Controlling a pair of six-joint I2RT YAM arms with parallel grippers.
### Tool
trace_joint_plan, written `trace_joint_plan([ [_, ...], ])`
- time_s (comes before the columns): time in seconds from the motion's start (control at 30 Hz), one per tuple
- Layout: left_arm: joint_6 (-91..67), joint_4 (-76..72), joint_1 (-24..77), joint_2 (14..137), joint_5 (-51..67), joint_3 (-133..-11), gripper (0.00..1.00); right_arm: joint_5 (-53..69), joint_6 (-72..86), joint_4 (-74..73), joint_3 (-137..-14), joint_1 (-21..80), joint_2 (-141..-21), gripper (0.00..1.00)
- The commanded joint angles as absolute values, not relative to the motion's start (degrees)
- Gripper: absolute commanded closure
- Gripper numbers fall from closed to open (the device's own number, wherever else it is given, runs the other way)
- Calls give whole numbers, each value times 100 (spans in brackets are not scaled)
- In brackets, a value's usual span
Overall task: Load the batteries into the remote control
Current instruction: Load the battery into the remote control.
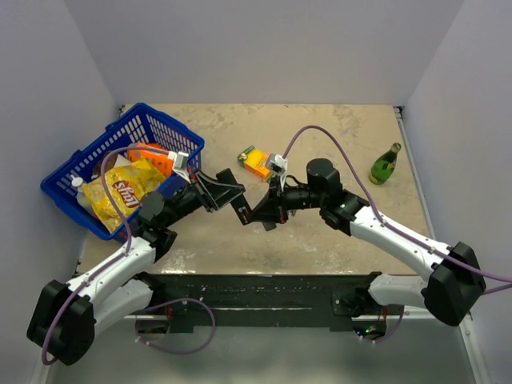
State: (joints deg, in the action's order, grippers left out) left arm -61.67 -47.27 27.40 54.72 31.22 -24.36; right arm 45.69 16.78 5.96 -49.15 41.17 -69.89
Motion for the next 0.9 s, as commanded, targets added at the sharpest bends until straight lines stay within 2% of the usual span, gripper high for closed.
trace_joint_plan([
  [0.0, -6486, -5343, 2760, 5440, 3278, -2549, 100, 4606, 1670, 967, -4904, 4122, -7075, 100],
  [0.2, -6548, -5379, 2769, 5397, 3191, -2461, 100, 4500, 1907, 1221, -4948, 4131, -7154, 100],
  [0.27, -6504, -5292, 2777, 5362, 3129, -2435, 100, 4456, 1916, 1213, -5001, 4122, -7172, 85],
  [0.33, -6338, -5116, 2777, 5300, 3068, -2487, 100, 4438, 1899, 1152, -5036, 4131, -7146, 65],
  [0.4, -6110, -4520, 2777, 5212, 2849, -2557, 100, 4386, 1872, 1090, -5045, 4122, -7006, 56],
  [0.43, -5830, -4283, 2777, 5108, 2752, -2645, 100, 4342, 1811, 959, -5071, 4122, -6944, 49],
  [0.6, -5239, -3139, 2777, 4817, 2101, -2821, 100, 3694, 1688, 476, -5106, 4122, -6505, 34],
  [0.8, -4773, -2260, 2777, 4729, 1478, -2971, 100, 2656, 1749, -313, -5221, 4122, -6214, 7],
  [0.87, -4659, -2058, 2777, 4694, 1241, -2962, 100, 2146, 1740, -509, -5230, 4131, -6179, 5],
])
